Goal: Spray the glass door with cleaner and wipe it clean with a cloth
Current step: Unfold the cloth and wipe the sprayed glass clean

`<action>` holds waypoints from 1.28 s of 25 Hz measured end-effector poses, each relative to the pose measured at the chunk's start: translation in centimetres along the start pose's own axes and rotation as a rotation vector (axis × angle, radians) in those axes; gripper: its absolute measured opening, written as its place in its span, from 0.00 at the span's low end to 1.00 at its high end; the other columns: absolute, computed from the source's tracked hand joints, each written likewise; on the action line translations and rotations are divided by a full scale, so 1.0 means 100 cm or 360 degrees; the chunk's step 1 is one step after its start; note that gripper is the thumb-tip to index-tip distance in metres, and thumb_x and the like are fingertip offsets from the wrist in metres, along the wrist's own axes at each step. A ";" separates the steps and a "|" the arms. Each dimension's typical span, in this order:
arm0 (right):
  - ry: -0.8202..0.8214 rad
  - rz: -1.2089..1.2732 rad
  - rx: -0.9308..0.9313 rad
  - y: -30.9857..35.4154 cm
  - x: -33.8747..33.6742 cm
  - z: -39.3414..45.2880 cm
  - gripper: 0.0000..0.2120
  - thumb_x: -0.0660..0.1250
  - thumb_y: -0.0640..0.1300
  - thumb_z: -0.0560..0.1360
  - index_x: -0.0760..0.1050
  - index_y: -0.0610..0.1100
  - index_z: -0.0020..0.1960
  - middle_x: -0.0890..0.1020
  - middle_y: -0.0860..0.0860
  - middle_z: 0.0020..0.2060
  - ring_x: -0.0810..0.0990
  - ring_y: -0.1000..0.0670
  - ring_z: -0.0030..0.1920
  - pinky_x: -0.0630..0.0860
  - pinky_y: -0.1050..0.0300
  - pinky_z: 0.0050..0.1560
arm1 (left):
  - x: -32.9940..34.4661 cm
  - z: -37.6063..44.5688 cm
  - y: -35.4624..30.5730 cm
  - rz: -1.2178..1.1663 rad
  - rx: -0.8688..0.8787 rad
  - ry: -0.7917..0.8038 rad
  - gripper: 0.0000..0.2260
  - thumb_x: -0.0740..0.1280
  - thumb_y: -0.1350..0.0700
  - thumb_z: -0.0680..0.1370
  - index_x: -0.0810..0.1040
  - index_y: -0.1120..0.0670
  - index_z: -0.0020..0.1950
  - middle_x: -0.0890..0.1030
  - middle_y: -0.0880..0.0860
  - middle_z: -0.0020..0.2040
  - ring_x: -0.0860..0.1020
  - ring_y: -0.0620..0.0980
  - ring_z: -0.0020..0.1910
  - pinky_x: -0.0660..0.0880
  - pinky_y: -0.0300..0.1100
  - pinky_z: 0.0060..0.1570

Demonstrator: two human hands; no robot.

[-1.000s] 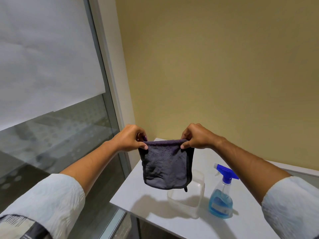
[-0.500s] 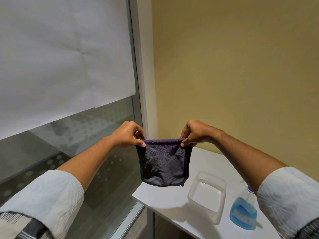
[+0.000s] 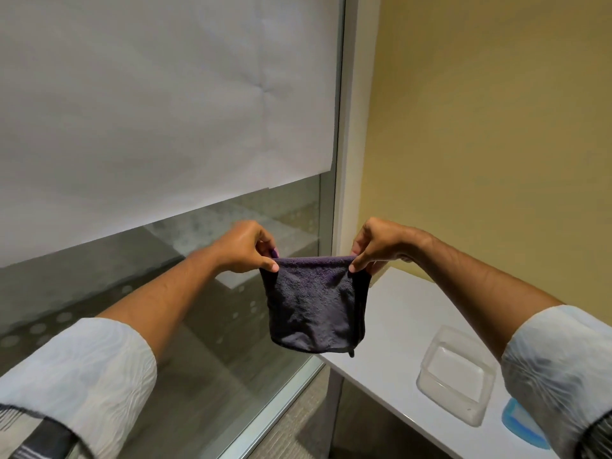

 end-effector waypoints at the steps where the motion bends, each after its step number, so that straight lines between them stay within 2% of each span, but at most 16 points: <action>1: 0.0019 -0.0019 -0.0031 0.010 0.007 0.002 0.08 0.77 0.34 0.68 0.82 0.33 0.45 0.86 0.43 0.38 0.86 0.47 0.40 0.84 0.55 0.42 | -0.006 -0.012 0.007 -0.0013 -0.0033 -0.0020 0.09 0.80 0.56 0.66 0.85 0.55 0.44 0.85 0.51 0.37 0.84 0.50 0.40 0.80 0.48 0.45; 6: 0.0081 -0.0042 -0.0230 0.055 0.030 0.010 0.08 0.78 0.34 0.67 0.82 0.33 0.44 0.85 0.44 0.36 0.86 0.46 0.39 0.84 0.51 0.43 | -0.032 -0.069 0.026 -0.0042 -0.0219 -0.0118 0.11 0.80 0.55 0.66 0.85 0.56 0.45 0.85 0.50 0.37 0.81 0.44 0.36 0.75 0.36 0.39; 9: 0.0143 -0.0056 -0.0393 0.083 0.039 0.007 0.08 0.77 0.35 0.67 0.82 0.33 0.44 0.85 0.45 0.35 0.86 0.47 0.39 0.84 0.53 0.43 | -0.048 -0.109 0.030 -0.0096 -0.0345 -0.0222 0.10 0.80 0.55 0.66 0.86 0.56 0.45 0.85 0.51 0.37 0.81 0.43 0.35 0.78 0.40 0.39; 11: 0.0202 -0.0038 -0.0511 0.103 0.045 0.002 0.08 0.77 0.34 0.68 0.82 0.33 0.45 0.85 0.43 0.37 0.85 0.48 0.38 0.84 0.56 0.41 | -0.058 -0.143 0.029 -0.0182 -0.0460 -0.0339 0.10 0.80 0.57 0.66 0.86 0.56 0.45 0.86 0.54 0.38 0.82 0.48 0.38 0.80 0.48 0.44; 13: 0.0264 -0.0017 -0.0620 0.122 0.055 -0.006 0.09 0.77 0.33 0.68 0.82 0.32 0.46 0.85 0.40 0.39 0.85 0.48 0.38 0.83 0.57 0.39 | -0.066 -0.179 0.025 -0.0231 -0.0579 -0.0449 0.09 0.79 0.57 0.67 0.86 0.56 0.44 0.86 0.55 0.39 0.83 0.52 0.40 0.80 0.49 0.47; 18: 0.0445 -0.0043 -0.0864 0.173 0.096 -0.033 0.09 0.77 0.34 0.67 0.83 0.33 0.45 0.86 0.41 0.40 0.85 0.47 0.39 0.84 0.55 0.43 | -0.076 -0.275 0.003 -0.0220 -0.0876 -0.0683 0.08 0.79 0.58 0.67 0.85 0.57 0.43 0.86 0.58 0.39 0.81 0.49 0.37 0.77 0.44 0.42; 22: 0.0614 -0.0037 -0.1032 0.222 0.138 -0.068 0.10 0.77 0.33 0.67 0.82 0.32 0.46 0.85 0.40 0.41 0.85 0.45 0.40 0.84 0.54 0.42 | -0.089 -0.360 -0.017 -0.0146 -0.1077 -0.0800 0.07 0.79 0.58 0.68 0.86 0.56 0.44 0.86 0.53 0.38 0.83 0.47 0.38 0.79 0.39 0.40; 25: 0.0674 -0.0044 -0.1187 0.264 0.167 -0.099 0.08 0.78 0.33 0.66 0.83 0.34 0.44 0.85 0.42 0.37 0.84 0.46 0.37 0.84 0.55 0.41 | -0.102 -0.422 -0.028 -0.0106 -0.1202 -0.0902 0.06 0.79 0.57 0.68 0.85 0.55 0.43 0.85 0.51 0.36 0.83 0.45 0.36 0.76 0.34 0.36; 29: 0.0710 -0.0045 -0.1465 0.329 0.213 -0.151 0.05 0.78 0.34 0.66 0.84 0.36 0.41 0.85 0.43 0.34 0.83 0.49 0.35 0.83 0.55 0.39 | -0.124 -0.519 -0.041 0.0007 -0.1335 -0.1066 0.07 0.78 0.59 0.68 0.85 0.56 0.43 0.84 0.60 0.38 0.79 0.47 0.33 0.77 0.37 0.34; 32: 0.0767 -0.0038 -0.1624 0.380 0.250 -0.197 0.04 0.76 0.33 0.67 0.84 0.36 0.41 0.84 0.42 0.35 0.81 0.50 0.34 0.80 0.60 0.34 | -0.141 -0.593 -0.049 0.0130 -0.1408 -0.1167 0.05 0.78 0.58 0.68 0.84 0.54 0.41 0.83 0.60 0.35 0.76 0.46 0.31 0.72 0.37 0.32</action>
Point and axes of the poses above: each hand's wrist, its own z-axis towards the middle knuckle, its own x-axis out of the palm, y = z × x, the point moved 1 cm from there along z, towards the middle knuckle
